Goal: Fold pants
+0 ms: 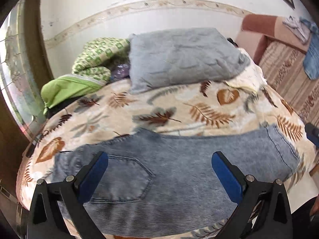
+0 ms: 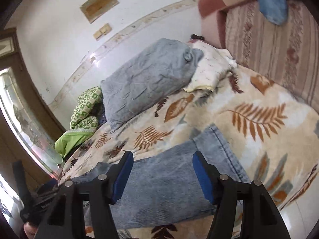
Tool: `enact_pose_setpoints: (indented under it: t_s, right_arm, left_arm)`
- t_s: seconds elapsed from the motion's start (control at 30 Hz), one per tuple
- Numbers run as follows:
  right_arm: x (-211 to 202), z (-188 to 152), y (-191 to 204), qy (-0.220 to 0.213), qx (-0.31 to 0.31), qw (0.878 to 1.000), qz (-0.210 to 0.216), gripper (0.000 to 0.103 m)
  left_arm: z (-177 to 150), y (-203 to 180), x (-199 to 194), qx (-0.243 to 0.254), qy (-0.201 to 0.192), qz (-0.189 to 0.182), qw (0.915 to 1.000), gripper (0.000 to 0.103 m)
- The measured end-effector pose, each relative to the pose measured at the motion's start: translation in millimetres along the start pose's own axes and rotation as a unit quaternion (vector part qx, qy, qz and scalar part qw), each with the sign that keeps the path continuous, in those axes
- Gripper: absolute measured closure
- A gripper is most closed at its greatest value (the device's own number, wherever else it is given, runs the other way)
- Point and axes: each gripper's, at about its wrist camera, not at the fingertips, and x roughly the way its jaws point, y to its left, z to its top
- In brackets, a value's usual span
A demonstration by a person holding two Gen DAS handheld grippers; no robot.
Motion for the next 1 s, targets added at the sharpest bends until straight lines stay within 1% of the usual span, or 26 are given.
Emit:
enact_pose_setpoints:
  t_s: [0.1,0.23,0.37,0.47,0.57,0.67,0.73,0.8,0.9,1.0]
  right_arm:
    - [-3,-5,25,-0.01,-0.032,0.999,0.006,0.037]
    - [-8,-12,48,-0.015,-0.047,0.999,0.023,0.034]
    - [-7,-14,65,-0.013,-0.068,0.997,0.022,0.034]
    - [-7,-16,70,-0.015,-0.077,0.997,0.02,0.034]
    - [-9,-15,71,-0.023,-0.086,0.996,0.008,0.034]
    - [-7,-13,64,-0.032,-0.074,0.997,0.001,0.03]
    - [-3,-12,56,-0.026,-0.057,0.998,0.005,0.03]
    - [5,-12,49,-0.014,-0.045,0.999,-0.001,0.03]
    - [11,-11,39,-0.002,-0.025,1.0,-0.001,0.03]
    - [16,-10,29,0.008,-0.01,1.0,-0.01,0.03]
  left_arm:
    - [2,18,-11,-0.017,-0.017,0.009,0.9997,0.0]
    - [4,37,-22,-0.035,-0.029,0.015,0.9988,0.0]
    - [7,52,-31,-0.048,-0.045,0.028,0.9975,0.0]
    - [6,61,-35,-0.058,-0.051,0.039,0.9963,0.0]
    - [4,68,-32,-0.064,-0.047,0.046,0.9958,0.0]
    - [2,69,-27,-0.066,-0.04,0.049,0.9958,0.0]
    - [1,67,-25,-0.065,-0.037,0.051,0.9959,0.0]
    - [1,64,-22,-0.063,-0.033,0.053,0.9961,0.0]
    - [1,58,-19,-0.059,-0.027,0.051,0.9966,0.0]
    - [3,49,-15,-0.049,-0.019,0.047,0.9975,0.0]
